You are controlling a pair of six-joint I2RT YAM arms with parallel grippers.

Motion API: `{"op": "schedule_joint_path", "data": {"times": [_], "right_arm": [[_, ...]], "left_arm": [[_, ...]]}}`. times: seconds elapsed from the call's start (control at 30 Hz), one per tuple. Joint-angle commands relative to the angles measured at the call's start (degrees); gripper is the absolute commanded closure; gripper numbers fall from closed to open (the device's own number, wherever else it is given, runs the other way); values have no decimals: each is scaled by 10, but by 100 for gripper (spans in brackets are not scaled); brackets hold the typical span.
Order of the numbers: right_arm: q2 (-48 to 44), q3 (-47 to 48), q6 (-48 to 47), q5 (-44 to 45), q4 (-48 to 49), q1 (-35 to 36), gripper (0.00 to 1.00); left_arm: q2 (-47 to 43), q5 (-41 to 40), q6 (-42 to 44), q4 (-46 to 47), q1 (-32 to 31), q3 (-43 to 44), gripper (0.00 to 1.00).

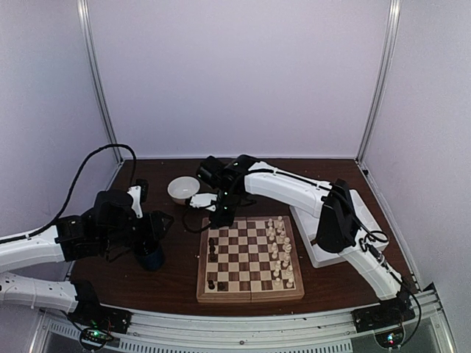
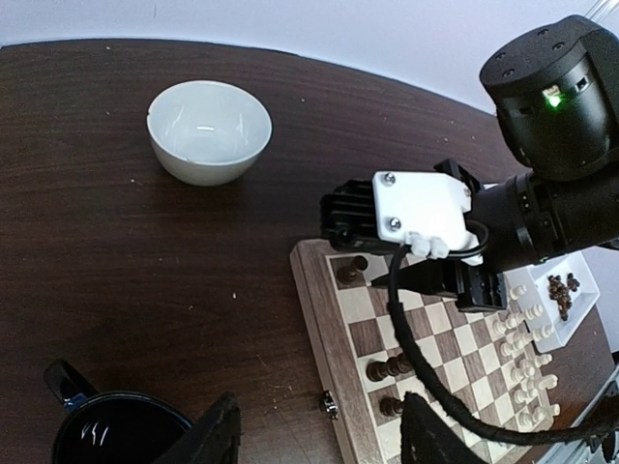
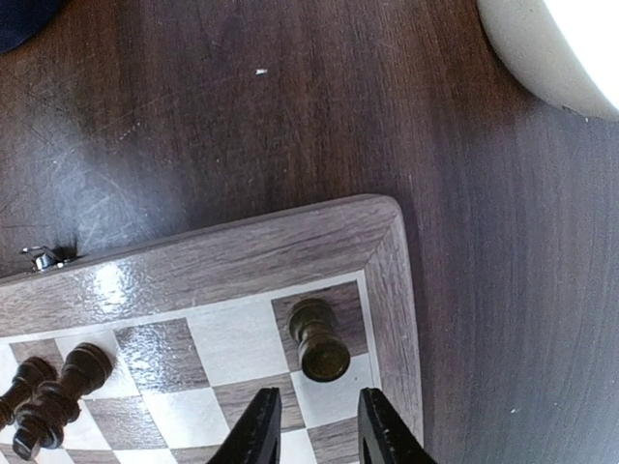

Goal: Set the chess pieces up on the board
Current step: Place the rook at h8, then pick up the knight from the storage box.

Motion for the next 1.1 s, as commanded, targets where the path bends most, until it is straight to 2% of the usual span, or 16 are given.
{"op": "schedule_joint_path", "data": {"times": [0.0, 0.17, 0.4, 0.53, 0.63, 0.8, 1.07], "right_arm": [[-91, -30, 7, 6, -17, -11, 67], [-233, -158, 34, -62, 2, -67, 63], [-454, -440, 18, -77, 50, -191, 64], [-544, -592, -24, -122, 52, -289, 70], [-596, -683, -103, -165, 54, -333, 72], [-647, -801, -241, -175, 104, -336, 73], [-572, -803, -342, -163, 132, -319, 80]], "left_arm": [[22, -18, 30, -1, 3, 23, 43], [62, -9, 75, -17, 2, 70, 42], [133, 22, 126, 0, 3, 130, 43], [184, 50, 144, 23, 3, 164, 43], [212, 79, 148, 50, 2, 180, 45], [248, 131, 147, 83, 2, 195, 47], [238, 153, 123, 81, 3, 187, 51]]}}
